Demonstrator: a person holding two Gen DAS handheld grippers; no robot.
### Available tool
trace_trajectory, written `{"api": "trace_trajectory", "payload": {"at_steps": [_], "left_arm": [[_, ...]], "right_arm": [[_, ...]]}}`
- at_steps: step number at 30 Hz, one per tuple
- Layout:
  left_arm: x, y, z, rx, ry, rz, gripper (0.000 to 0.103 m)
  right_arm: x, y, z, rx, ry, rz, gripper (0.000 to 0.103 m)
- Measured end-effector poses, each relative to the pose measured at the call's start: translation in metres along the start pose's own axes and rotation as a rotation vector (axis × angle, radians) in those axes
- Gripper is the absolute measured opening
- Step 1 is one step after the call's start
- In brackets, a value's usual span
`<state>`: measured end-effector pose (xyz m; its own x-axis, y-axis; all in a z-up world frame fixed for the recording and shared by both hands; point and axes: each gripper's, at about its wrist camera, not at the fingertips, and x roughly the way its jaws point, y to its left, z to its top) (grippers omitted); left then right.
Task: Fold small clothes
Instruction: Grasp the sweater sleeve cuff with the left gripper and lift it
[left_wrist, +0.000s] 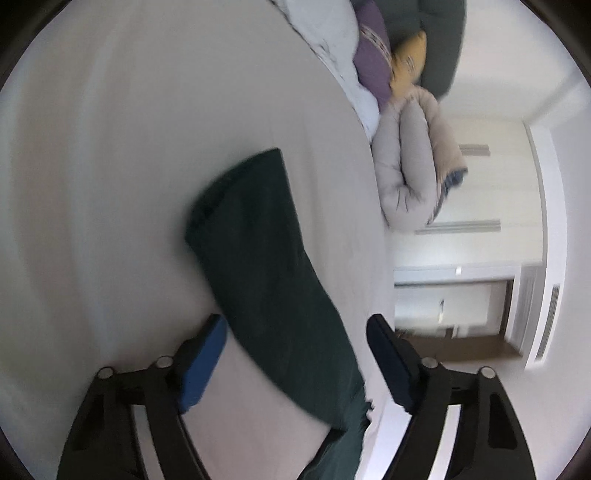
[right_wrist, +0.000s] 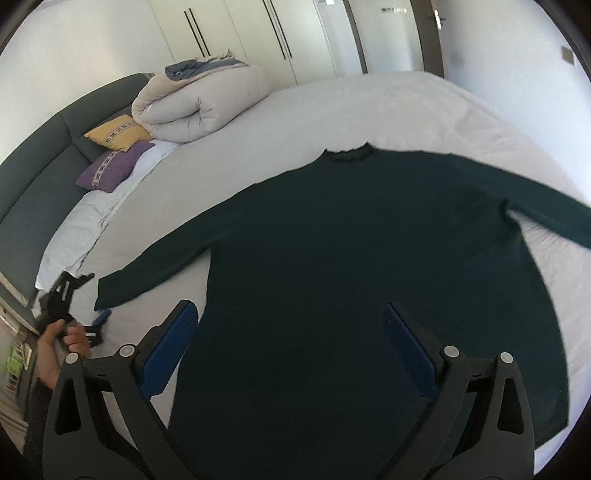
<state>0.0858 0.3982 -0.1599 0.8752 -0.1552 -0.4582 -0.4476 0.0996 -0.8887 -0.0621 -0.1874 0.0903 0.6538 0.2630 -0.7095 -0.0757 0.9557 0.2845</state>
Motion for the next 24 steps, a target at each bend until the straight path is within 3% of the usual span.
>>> {"api": "trace_trajectory", "payload": {"at_steps": [8,9,11,12,13,14,16,19,21,24], "left_arm": [[0.014,0.002,0.007,-0.106,-0.106,0.004,0.077],[0.016,0.002,0.009,-0.113,-0.111,0.004,0.07],[0.021,0.001,0.013,-0.112,-0.101,0.012,0.044],[0.027,0.0,0.015,-0.106,-0.086,0.034,0.019],[0.03,-0.001,0.015,-0.093,-0.078,0.054,0.006],[0.031,-0.005,0.014,-0.064,-0.077,0.07,0.006],[0.042,-0.033,0.01,0.078,-0.067,0.118,0.007],[0.062,-0.1,-0.013,0.378,-0.037,0.169,0.007],[0.075,-0.149,-0.049,0.631,-0.028,0.196,0.007],[0.1,-0.207,-0.146,1.101,-0.013,0.26,0.007]], "right_arm": [[0.032,0.008,0.002,0.012,0.022,0.0,0.096],[0.034,0.008,0.002,0.011,0.02,0.0,0.096],[0.035,0.006,0.002,0.01,0.021,0.002,0.092],[0.037,0.005,0.002,0.009,0.022,0.0,0.091],[0.038,0.003,0.001,0.01,0.024,-0.001,0.088],[0.04,-0.001,0.002,0.012,0.027,-0.004,0.085],[0.043,-0.01,0.006,0.019,0.035,-0.001,0.078],[0.056,-0.029,0.015,0.031,0.06,0.023,0.06],[0.068,-0.044,0.027,0.056,0.074,0.053,0.053],[0.089,-0.071,0.049,0.134,0.096,0.127,0.053]]}}
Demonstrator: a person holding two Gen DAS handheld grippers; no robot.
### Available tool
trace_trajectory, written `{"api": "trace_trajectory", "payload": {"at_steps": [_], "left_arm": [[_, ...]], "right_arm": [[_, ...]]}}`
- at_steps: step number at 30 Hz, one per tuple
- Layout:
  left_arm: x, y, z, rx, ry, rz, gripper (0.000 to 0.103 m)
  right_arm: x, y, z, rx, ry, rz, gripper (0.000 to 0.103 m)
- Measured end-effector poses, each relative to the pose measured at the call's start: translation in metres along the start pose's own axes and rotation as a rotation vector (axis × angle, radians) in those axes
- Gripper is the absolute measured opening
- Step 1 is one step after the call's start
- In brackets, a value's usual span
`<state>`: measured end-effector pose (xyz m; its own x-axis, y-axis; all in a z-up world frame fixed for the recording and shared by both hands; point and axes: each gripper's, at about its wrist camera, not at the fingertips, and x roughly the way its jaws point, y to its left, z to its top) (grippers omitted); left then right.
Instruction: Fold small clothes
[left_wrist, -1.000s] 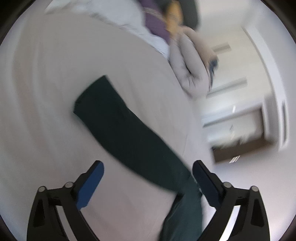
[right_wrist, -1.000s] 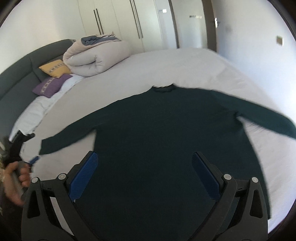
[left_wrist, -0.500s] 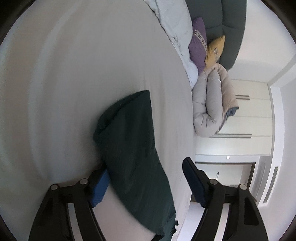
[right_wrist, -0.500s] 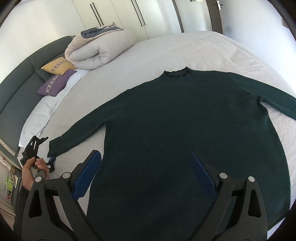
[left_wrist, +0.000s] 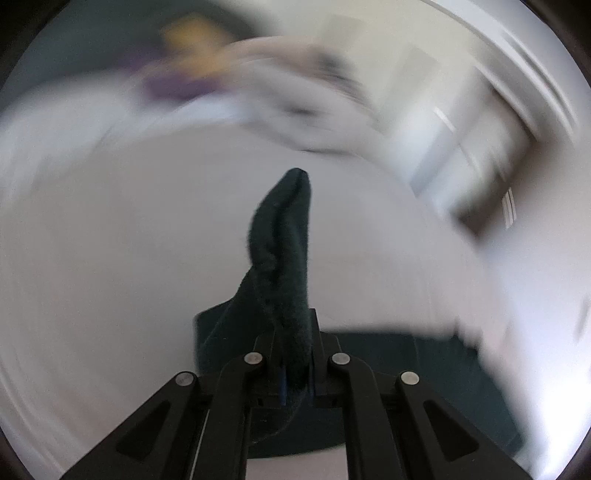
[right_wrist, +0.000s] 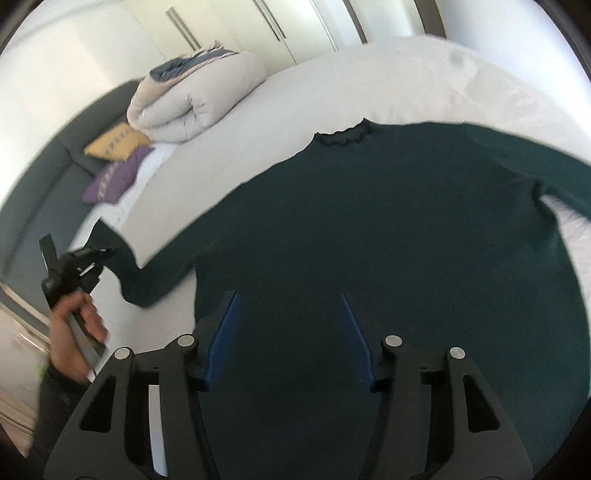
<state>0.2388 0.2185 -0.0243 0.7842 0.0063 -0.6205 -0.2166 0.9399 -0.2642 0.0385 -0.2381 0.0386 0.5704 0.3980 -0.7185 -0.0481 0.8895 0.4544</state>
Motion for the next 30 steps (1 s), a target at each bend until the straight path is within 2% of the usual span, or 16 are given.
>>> {"api": "trace_trajectory", "payload": {"at_steps": [3,5,7,14,17,21,24,25,26,29,30], "left_arm": [[0.004,-0.095,-0.034,0.384,-0.029,0.056,0.007],[0.012,-0.138,-0.07,0.567,-0.046,0.084,0.007],[0.018,-0.159,-0.099,0.653,-0.039,0.096,0.007],[0.017,-0.174,-0.15,0.772,-0.067,0.155,0.007],[0.02,-0.175,-0.154,0.801,-0.077,0.174,0.007],[0.019,-0.176,-0.159,0.809,-0.08,0.186,0.007],[0.02,-0.176,-0.158,0.819,-0.08,0.188,0.007],[0.021,-0.177,-0.158,0.82,-0.077,0.188,0.008],[0.019,-0.179,-0.161,0.819,-0.074,0.19,0.008],[0.017,-0.178,-0.159,0.803,-0.063,0.183,0.013],[0.015,-0.178,-0.159,0.794,-0.054,0.17,0.024]], "right_arm": [[0.021,-0.025,0.03,0.096,0.026,0.096,0.053],[0.041,-0.043,0.048,0.175,0.066,0.184,0.053],[0.064,-0.054,0.063,0.23,0.113,0.249,0.053],[0.16,-0.07,0.092,0.386,0.289,0.47,0.054],[0.202,-0.073,0.106,0.466,0.336,0.548,0.054],[0.243,-0.07,0.115,0.51,0.384,0.587,0.054],[0.273,-0.062,0.117,0.5,0.434,0.571,0.053],[0.277,-0.057,0.114,0.492,0.442,0.571,0.048],[0.285,-0.052,0.116,0.47,0.451,0.572,0.033],[0.291,-0.033,0.117,0.372,0.442,0.533,0.008],[0.293,-0.03,0.122,0.344,0.435,0.521,0.008]]}}
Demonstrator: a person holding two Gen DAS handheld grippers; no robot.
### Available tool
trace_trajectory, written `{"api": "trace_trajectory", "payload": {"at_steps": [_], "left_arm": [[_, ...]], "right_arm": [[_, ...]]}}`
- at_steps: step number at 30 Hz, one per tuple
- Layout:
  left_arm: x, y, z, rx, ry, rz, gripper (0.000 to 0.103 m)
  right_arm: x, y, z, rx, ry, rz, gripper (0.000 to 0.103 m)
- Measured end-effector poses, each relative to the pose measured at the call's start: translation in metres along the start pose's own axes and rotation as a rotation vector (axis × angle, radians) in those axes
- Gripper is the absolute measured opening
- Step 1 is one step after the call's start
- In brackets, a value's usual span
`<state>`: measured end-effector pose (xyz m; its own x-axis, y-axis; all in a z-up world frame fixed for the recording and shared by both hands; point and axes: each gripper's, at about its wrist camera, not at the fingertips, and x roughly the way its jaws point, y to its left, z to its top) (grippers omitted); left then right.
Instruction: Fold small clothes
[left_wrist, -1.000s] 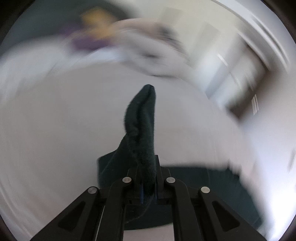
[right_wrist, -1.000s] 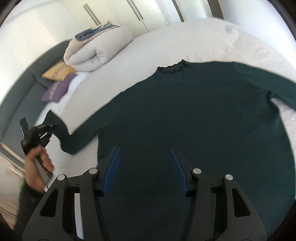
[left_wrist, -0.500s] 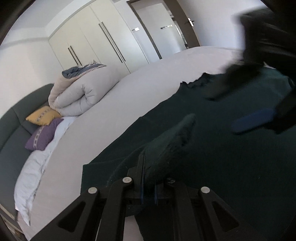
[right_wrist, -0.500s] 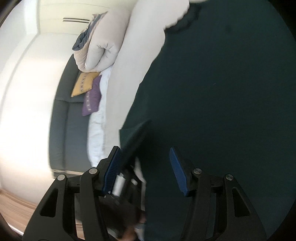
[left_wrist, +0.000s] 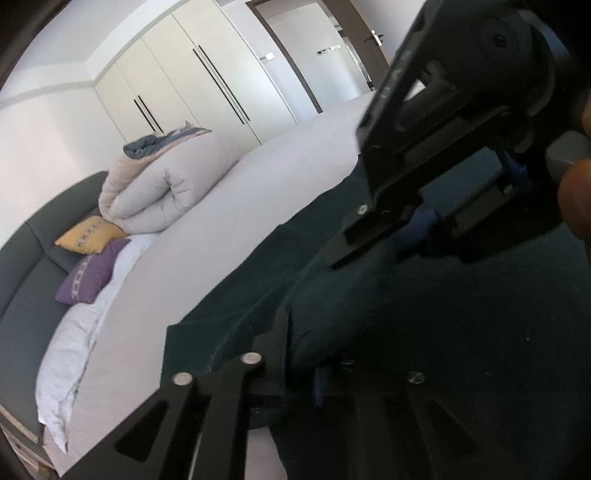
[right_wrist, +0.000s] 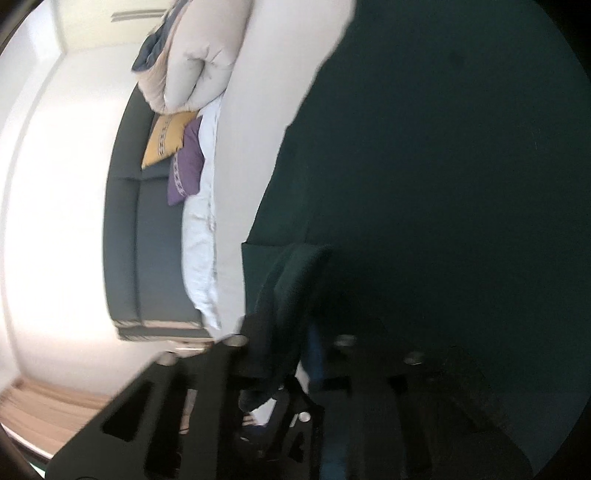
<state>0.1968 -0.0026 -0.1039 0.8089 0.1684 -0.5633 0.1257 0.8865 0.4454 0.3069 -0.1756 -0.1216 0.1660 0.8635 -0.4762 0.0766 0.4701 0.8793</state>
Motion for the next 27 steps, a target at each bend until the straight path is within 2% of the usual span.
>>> {"api": "trace_trajectory", "payload": {"at_steps": [1,4,6,8,10,11,13,16,19,22,27], "left_arm": [[-0.001,0.003,0.0,-0.012,0.003,-0.012,0.044],[-0.013,0.015,-0.003,-0.079,-0.005,-0.063,0.08],[-0.018,0.029,-0.006,-0.145,0.01,-0.109,0.083],[-0.018,0.047,-0.009,-0.228,0.035,-0.174,0.079],[-0.012,0.071,-0.013,-0.333,0.068,-0.227,0.055],[-0.007,0.083,-0.014,-0.381,0.09,-0.248,0.049],[0.007,0.109,-0.016,-0.485,0.123,-0.274,0.03],[0.024,0.139,-0.016,-0.589,0.144,-0.294,0.016],[0.042,0.154,-0.007,-0.648,0.156,-0.331,0.011],[0.058,0.155,0.003,-0.666,0.169,-0.364,0.008],[0.073,0.143,0.017,-0.634,0.205,-0.437,0.008]], "right_arm": [[-0.001,0.004,0.004,-0.021,-0.011,-0.022,0.007],[-0.017,0.016,0.016,-0.082,-0.063,-0.09,0.007],[-0.033,0.02,0.03,-0.119,-0.094,-0.143,0.007],[-0.065,0.028,0.039,-0.147,-0.132,-0.215,0.007],[-0.089,0.026,0.053,-0.155,-0.17,-0.287,0.007],[-0.1,0.021,0.062,-0.151,-0.189,-0.322,0.007],[-0.126,0.015,0.077,-0.138,-0.223,-0.37,0.007],[-0.146,-0.003,0.096,-0.099,-0.269,-0.413,0.007],[-0.172,-0.02,0.115,-0.066,-0.295,-0.452,0.007],[-0.176,-0.032,0.129,-0.045,-0.304,-0.478,0.007],[-0.169,-0.051,0.122,-0.043,-0.315,-0.489,0.007]]}}
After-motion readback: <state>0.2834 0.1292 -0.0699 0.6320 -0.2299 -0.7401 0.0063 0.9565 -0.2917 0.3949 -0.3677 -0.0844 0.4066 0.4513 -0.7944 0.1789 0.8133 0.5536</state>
